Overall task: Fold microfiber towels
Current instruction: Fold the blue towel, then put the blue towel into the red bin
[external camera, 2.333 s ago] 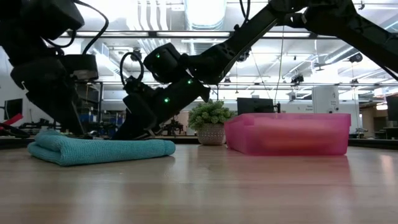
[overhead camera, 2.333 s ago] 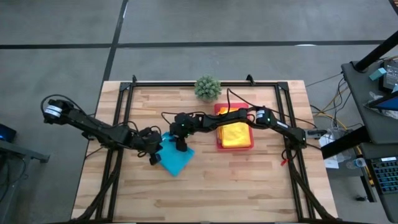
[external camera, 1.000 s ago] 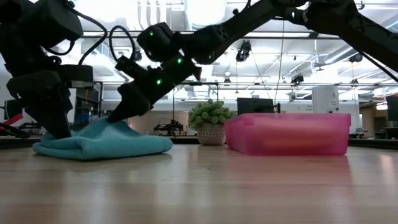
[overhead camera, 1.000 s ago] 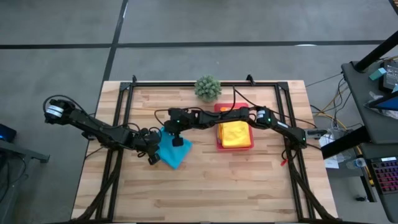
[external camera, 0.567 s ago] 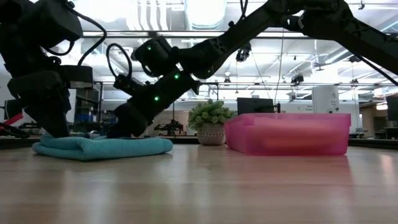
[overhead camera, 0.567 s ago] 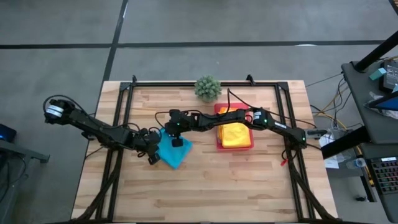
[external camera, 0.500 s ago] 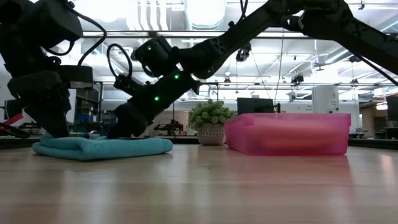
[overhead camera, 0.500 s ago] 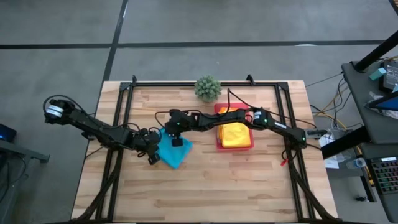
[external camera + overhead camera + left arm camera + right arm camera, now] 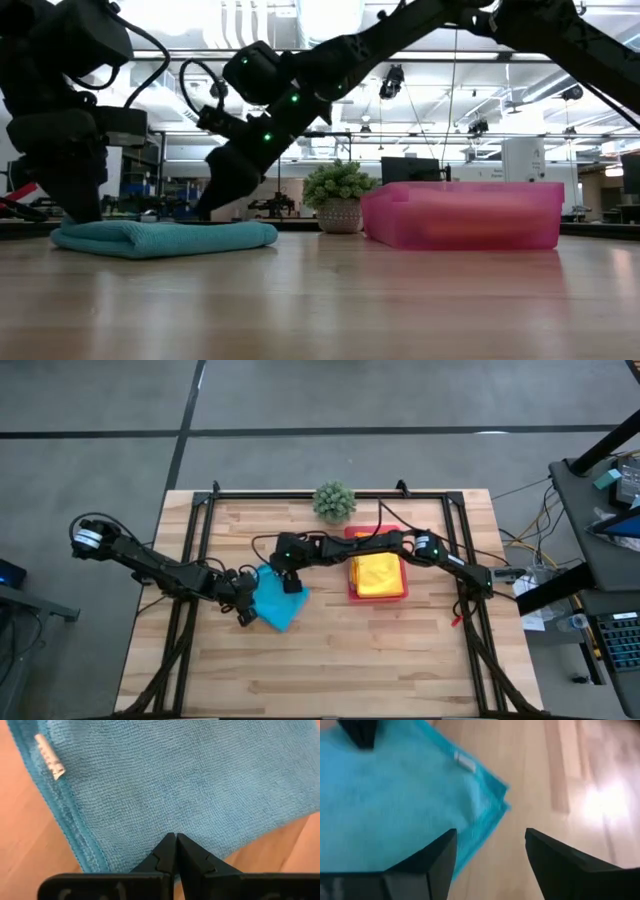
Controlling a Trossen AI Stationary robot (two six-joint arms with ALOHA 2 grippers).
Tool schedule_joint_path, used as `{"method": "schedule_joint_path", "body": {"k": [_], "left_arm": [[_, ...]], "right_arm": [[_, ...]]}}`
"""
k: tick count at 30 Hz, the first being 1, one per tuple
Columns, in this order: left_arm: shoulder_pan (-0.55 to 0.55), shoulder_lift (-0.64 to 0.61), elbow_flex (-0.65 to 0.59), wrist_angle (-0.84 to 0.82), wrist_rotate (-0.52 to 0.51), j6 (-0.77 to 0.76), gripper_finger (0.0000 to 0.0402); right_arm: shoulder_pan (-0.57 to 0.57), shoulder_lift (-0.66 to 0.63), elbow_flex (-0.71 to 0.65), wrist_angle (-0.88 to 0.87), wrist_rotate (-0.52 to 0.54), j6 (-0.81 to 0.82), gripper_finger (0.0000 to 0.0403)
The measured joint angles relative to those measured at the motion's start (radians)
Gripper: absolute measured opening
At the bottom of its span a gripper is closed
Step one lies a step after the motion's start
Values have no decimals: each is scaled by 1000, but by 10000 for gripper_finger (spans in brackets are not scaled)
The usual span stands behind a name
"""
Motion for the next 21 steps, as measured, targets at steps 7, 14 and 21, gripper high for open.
{"method": "schedule_joint_path", "body": {"k": [7,14,21], "left_arm": [[0,-2,20,1,14,10,1],[0,-16,53,2,13,97,1],[1,-5,61,11,12,114,1]], "right_arm": [[0,-40,-14,-123,-64,46,211],[26,-79,-24,-202,-209,137,195],[95,-129,-24,-391,-211,248,184]]}}
